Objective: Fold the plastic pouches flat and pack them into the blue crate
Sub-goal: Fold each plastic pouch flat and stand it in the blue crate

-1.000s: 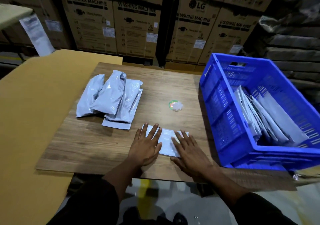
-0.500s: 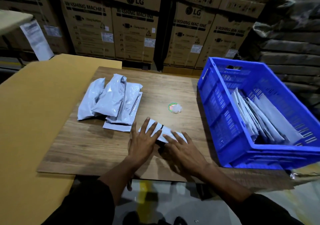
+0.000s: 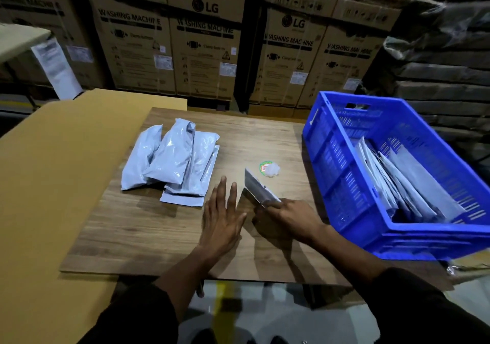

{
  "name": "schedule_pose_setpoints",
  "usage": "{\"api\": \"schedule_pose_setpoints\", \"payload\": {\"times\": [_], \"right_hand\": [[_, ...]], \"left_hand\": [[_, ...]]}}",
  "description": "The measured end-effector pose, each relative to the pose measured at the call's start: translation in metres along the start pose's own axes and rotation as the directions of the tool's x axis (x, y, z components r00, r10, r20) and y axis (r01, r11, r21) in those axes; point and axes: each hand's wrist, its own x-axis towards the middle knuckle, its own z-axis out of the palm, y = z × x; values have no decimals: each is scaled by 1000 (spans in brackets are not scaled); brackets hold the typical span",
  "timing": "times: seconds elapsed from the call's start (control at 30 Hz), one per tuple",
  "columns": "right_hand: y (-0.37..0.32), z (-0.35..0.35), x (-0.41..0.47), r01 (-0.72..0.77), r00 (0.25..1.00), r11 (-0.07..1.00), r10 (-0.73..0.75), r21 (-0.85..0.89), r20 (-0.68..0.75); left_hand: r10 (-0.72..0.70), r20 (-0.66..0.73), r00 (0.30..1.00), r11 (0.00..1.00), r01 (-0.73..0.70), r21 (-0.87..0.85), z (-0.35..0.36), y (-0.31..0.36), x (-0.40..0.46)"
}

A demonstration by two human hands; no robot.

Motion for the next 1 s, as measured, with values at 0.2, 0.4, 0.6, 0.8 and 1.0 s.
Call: {"api": "schedule_pose_setpoints", "payload": {"times": [0.2,0.4,0.6,0.8,1.0], "right_hand": [[20,-4,-5,-87,970,972,132,216,-202],[52,-39,-16,-85,838,862,333,499,-432],[118,-115,-45,-106,609,856,458,506,-648],[204,-149,-104,-221,546,879,471,423,-693],[275,-129,-171,-413,742,887,460,208,-488]], "left_hand": [[23,227,974,990,-54,133,23,-1,-15],[-15,109,994,1000,13,16,12,44,27],[207,-80,975,948,-220,-228,-24,161,123],[408,-75,910,886,-415,-207,-31,283,185],[431,326,841,902,-416,-118,20,369,200]]}}
